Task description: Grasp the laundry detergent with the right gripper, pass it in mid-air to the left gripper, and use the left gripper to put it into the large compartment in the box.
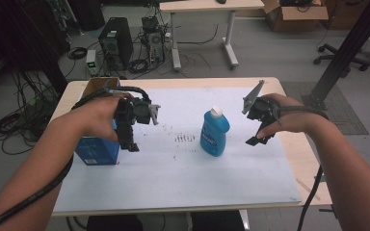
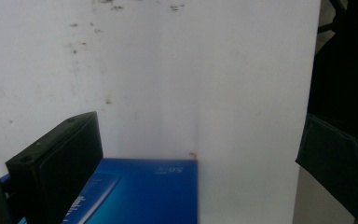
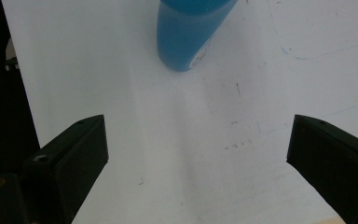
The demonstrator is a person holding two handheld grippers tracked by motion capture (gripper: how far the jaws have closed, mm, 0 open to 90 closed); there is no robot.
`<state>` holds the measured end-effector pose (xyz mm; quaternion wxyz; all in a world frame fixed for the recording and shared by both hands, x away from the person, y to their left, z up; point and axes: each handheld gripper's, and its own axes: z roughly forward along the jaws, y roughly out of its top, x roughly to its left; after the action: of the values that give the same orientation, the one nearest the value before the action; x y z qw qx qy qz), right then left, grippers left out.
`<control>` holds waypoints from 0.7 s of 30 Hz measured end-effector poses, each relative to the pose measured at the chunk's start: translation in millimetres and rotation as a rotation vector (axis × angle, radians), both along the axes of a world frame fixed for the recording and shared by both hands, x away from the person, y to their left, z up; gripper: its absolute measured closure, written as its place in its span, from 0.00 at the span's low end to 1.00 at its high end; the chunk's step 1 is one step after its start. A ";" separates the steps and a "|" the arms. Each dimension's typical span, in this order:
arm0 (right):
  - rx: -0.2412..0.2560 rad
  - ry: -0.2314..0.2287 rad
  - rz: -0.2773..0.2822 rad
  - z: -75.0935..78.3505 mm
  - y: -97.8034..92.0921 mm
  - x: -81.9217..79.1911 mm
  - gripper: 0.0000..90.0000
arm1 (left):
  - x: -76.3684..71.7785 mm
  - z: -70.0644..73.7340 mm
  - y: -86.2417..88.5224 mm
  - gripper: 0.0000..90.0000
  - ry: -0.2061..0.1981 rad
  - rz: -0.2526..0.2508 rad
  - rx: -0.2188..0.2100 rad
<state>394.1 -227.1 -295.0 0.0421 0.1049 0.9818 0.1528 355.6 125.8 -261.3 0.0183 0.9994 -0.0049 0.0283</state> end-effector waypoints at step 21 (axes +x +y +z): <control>0.247 -0.024 -0.173 -50.5 7.4 -20.7 0.04 | -18.6 -6.3 -3.9 0.00 0.008 -0.026 0.028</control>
<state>373.4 -219.6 -345.5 0.0536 0.1917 0.9423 0.2694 337.0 122.0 -267.6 0.0046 0.9995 -0.0183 0.0242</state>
